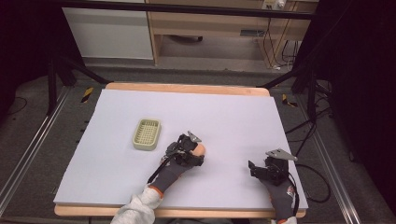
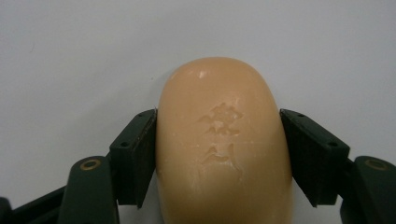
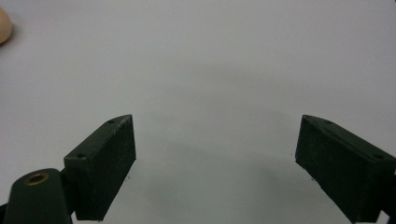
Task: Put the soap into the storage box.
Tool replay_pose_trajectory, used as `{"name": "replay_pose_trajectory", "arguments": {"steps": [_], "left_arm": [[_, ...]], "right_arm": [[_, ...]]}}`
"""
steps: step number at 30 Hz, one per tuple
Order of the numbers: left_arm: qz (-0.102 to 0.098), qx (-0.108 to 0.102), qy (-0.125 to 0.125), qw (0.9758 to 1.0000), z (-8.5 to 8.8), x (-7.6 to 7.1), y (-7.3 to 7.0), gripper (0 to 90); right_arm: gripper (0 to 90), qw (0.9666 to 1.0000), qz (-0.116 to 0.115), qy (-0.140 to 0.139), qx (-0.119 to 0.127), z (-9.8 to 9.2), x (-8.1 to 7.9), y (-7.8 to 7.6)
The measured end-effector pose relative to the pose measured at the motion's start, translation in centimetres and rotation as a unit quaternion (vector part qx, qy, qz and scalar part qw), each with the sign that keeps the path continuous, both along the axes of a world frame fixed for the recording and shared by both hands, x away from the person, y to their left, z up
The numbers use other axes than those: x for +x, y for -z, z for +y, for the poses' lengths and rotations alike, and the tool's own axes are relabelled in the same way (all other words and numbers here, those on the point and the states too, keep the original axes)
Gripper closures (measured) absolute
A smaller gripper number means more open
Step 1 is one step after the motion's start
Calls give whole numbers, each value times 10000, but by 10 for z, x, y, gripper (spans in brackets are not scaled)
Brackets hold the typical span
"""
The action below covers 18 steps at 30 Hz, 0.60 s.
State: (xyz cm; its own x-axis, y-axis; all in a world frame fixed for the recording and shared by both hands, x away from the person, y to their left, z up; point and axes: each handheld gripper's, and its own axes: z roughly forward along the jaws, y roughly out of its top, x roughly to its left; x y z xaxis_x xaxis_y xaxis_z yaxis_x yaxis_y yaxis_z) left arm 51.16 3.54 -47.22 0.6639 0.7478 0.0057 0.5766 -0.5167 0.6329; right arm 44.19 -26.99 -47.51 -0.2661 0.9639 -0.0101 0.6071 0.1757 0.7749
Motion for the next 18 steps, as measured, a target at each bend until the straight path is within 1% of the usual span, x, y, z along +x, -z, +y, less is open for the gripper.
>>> {"name": "replay_pose_trajectory", "arguments": {"steps": [6, 10, 14, 17, 18], "left_arm": [[-28, 0, -17, 10000, 0, 0, 0, 309], [15, -28, -8, 10000, 2, -1, -2, 310], [-17, -39, 16, 10000, 6, -4, -8, 311], [-91, -106, 10, 9999, 13, -7, -17, 311], [-91, -106, 10, 9999, 13, -7, -17, 311]], "right_arm": [[124, 10000, -2, 9, 16, 0, 0, 0], [124, 10000, -2, 9, 25, 0, 0, 0], [124, 10000, -7, 16, 22, 0, -1, -1], [124, 10000, -9, 12, 16, 0, -1, -1], [124, 10000, -9, 12, 16, 0, -1, -1]]}}
